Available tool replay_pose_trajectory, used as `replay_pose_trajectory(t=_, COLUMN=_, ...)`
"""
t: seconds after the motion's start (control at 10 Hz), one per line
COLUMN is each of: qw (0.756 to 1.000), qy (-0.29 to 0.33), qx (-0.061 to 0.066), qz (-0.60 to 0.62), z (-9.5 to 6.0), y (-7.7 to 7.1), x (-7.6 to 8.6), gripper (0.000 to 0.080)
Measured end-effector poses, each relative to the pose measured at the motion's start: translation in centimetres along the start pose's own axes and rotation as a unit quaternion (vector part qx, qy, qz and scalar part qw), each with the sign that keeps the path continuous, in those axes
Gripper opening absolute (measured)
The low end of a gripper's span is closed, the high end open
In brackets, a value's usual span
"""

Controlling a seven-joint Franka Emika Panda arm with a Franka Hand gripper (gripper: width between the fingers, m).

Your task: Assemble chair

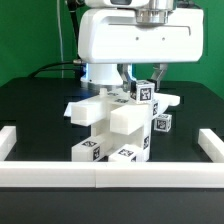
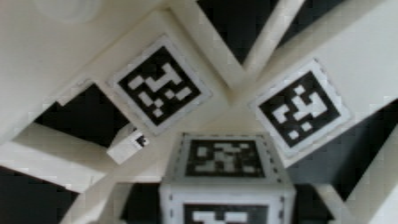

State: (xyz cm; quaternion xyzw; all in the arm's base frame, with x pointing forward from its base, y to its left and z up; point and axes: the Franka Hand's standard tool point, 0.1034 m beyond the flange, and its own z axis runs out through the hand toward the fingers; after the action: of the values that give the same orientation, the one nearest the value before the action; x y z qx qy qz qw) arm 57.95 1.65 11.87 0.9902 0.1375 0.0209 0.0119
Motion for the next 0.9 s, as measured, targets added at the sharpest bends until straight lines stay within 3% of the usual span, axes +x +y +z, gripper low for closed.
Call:
replay_pose_trajectory(t=0.5, qw=0.989, qy=0.0, qx=0.0, qz=0.147, z=0.01, y=-0.01, x=0.0, gripper=0.0288)
replay_pose_trajectory(t=0.9, qw=0.961, qy=0.0, qx=0.0, qz=0.277, z=0.03, y=-0.05, x=0.0, gripper=0.0288)
